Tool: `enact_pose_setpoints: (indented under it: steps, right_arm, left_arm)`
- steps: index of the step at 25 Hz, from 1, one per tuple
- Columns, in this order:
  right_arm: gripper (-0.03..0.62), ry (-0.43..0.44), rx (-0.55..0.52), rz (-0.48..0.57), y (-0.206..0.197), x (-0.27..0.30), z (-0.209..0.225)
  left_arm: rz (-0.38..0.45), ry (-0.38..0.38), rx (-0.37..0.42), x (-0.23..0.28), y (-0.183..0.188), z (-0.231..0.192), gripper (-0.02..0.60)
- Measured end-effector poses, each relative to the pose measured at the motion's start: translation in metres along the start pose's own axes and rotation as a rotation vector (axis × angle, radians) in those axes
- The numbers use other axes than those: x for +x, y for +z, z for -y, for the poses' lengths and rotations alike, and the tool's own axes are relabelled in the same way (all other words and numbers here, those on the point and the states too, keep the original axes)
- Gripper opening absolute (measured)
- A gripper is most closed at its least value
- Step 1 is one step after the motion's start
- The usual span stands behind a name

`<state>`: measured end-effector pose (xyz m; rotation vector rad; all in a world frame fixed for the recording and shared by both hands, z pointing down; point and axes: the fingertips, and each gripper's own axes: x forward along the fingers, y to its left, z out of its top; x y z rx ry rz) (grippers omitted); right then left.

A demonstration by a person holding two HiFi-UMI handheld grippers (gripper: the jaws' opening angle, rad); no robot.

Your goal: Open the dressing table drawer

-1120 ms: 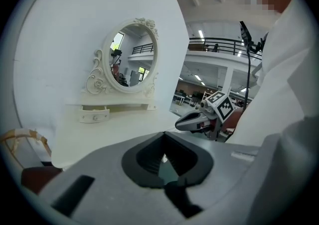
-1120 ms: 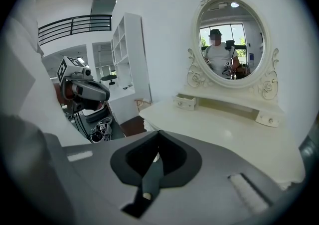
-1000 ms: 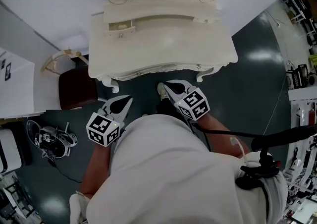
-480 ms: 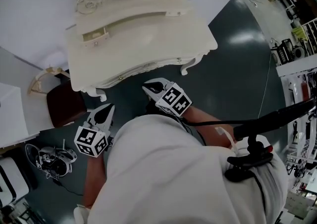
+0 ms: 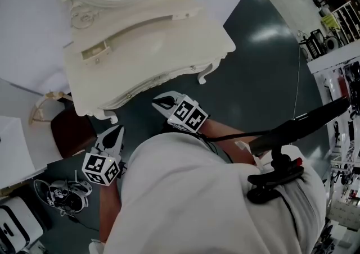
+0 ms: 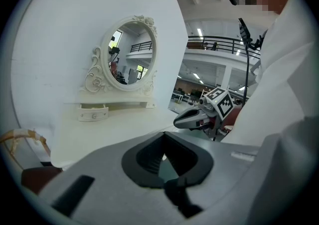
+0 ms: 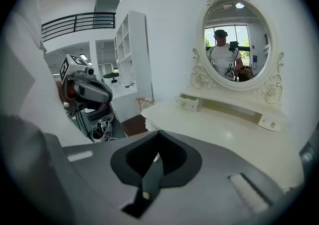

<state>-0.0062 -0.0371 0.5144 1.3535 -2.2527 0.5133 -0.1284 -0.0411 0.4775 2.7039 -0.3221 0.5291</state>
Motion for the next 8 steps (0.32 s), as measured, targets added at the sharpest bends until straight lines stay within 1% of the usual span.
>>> enact_pose_setpoints:
  steps: [8]
  right_arm:
    - [0.0, -0.001, 0.003, -0.001, -0.0023, -0.0046, 0.0036]
  left_arm:
    - [-0.002, -0.002, -0.004, 0.0044, 0.0022, 0.0059, 0.002]
